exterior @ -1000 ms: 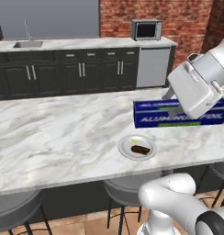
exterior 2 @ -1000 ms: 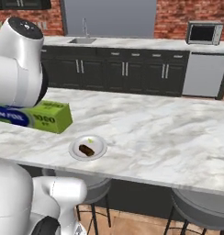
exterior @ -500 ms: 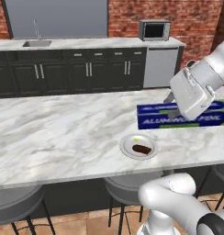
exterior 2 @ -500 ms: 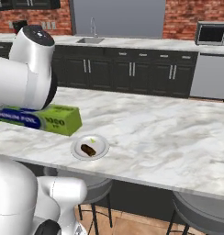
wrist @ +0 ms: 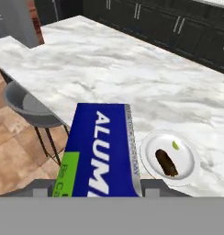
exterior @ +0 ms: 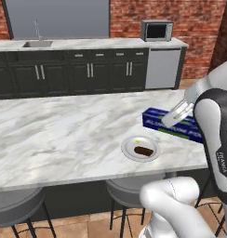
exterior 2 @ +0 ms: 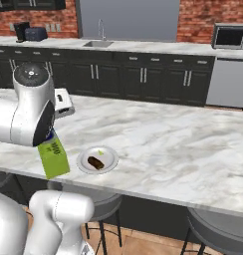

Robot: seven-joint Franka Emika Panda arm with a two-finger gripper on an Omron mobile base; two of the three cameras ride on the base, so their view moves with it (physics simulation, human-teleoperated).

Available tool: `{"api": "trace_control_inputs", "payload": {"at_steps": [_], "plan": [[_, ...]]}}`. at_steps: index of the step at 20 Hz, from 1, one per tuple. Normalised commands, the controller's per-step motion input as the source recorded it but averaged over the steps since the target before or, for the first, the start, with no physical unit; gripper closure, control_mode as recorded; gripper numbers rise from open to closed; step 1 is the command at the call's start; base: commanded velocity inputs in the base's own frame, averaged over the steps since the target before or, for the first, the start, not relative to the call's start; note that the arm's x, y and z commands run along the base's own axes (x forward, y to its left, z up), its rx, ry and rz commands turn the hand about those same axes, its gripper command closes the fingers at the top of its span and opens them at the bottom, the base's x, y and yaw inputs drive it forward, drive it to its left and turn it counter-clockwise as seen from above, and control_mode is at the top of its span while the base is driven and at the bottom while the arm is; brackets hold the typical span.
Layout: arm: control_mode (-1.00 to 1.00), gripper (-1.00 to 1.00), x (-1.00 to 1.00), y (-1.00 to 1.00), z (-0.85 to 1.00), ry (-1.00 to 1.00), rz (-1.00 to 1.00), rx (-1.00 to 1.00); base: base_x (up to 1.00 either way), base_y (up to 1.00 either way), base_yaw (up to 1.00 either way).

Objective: Retrieve the tupperware and aluminum foil from the cabinet and place them on the dining counter near the plate with sweet potato and lemon wedge to prepare for storing leftovers.

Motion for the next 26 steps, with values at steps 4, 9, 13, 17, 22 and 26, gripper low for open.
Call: {"api": "trace_control_inputs", "payload": {"at_steps": [4, 9, 13, 17, 22, 26], "plan": [[-1.00, 1.00, 0.65, -0.63, -0.17, 0.03, -0.47, 0.09, 0.00, 0.00, 0.00], [-1.00, 1.00, 0.72, -0.64, -0.01, 0.02, -0.10, 0.21, 0.00, 0.00, 0.00], [-1.00, 1.00, 0.58, -0.57, -0.15, 0.00, -0.03, 0.13, 0.00, 0.00, 0.00], [-1.00, 1.00, 0.50, -0.41, -0.42, 0.00, -0.03, 0.03, 0.00, 0.00, 0.00], [-1.00, 1.00, 0.48, -0.36, -0.44, 0.00, -0.05, 0.00, 0.00, 0.00, 0.00], [-1.00, 1.00, 0.48, -0.47, -0.58, 0.00, -0.11, 0.00, 0.00, 0.00, 0.00]]}}
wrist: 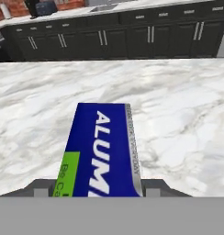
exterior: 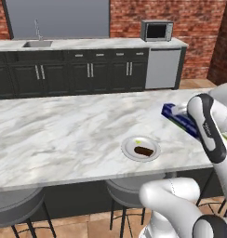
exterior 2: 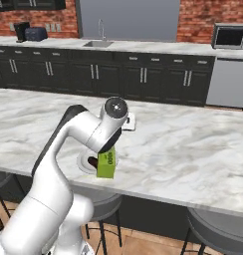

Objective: Retrieve the tupperware and aluminum foil from the cabinet and place them on the dining counter near the plate with sweet potato and lemon wedge to prepare for storing leftovers.

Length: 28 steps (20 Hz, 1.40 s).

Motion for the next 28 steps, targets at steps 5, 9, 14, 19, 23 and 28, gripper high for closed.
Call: {"api": "trace_control_inputs", "payload": {"at_steps": [5, 9, 14, 19, 23, 28], "plan": [[-1.00, 1.00, 0.54, -0.47, -0.70, 0.00, -0.11, 0.00, 0.00, 0.00, 0.00], [-1.00, 1.00, 0.68, -0.07, -0.77, 0.00, -0.02, 0.00, 0.00, 0.00, 0.00], [-1.00, 1.00, 0.81, 0.00, -0.63, 0.00, 0.00, 0.00, 0.00, 0.00, 0.00], [-1.00, 1.00, 0.86, -0.17, -0.51, 0.00, -0.03, 0.02, 0.00, 0.00, 0.00], [-1.00, 1.00, 0.86, -0.31, -0.53, 0.00, -0.04, 0.03, 0.00, 0.00, 0.00], [-1.00, 1.00, 0.70, -0.49, -0.60, 0.00, -0.03, 0.04, 0.00, 0.00, 0.00]]}}
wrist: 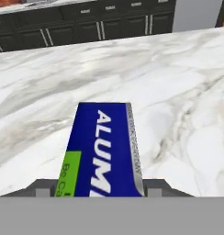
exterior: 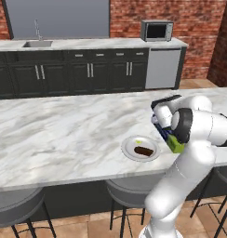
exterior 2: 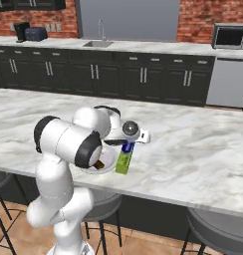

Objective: Retrieve the tupperware and aluminum foil from the cabinet and place them on the dining counter near the plate with sweet potato and lemon wedge to prepare for storing leftovers.

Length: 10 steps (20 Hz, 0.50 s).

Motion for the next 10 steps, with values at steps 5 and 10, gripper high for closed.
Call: {"api": "trace_control_inputs", "payload": {"at_steps": [5, 10], "plan": [[-1.00, -1.00, 0.26, -0.39, -0.64, -0.01, 0.00, 0.01, 0.00, 0.00, 0.00], [-1.00, -1.00, 0.00, -0.24, -0.12, -0.06, 0.00, 0.00, 0.00, 0.00, 0.00]]}}
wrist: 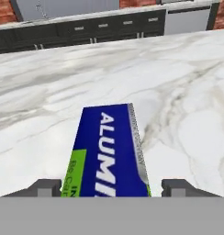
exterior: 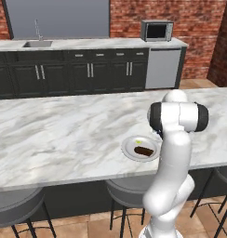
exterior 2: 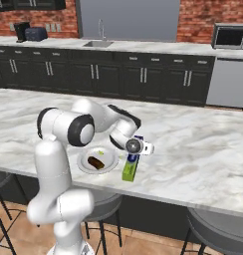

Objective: Retrieve the tupperware and aluminum foil from the cabinet and place them on the dining counter near the plate with sweet potato and lemon wedge to prepare for storing leftovers.

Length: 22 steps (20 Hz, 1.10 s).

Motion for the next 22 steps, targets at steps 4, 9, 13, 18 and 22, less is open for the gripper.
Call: {"api": "trace_control_inputs", "payload": {"at_steps": [4, 9, 13, 18, 22], "plan": [[-1.00, -1.00, 0.03, -0.12, 0.57, -0.02, 0.00, 0.01, 0.00, 0.00, 0.00], [-1.00, -1.00, 0.00, -0.21, 1.00, 0.04, 0.00, 0.00, 0.00, 0.00, 0.00], [-1.00, -1.00, -0.11, -0.36, 1.00, 0.15, 0.00, 0.00, 0.00, 0.00, 0.00], [-1.00, -1.00, -0.55, -0.28, 1.00, 0.23, 0.00, 0.00, 0.00, 0.00, 0.00], [-1.00, -1.00, -0.58, -0.05, 1.00, 0.16, 0.00, -0.01, 0.00, 0.00, 0.00]]}}
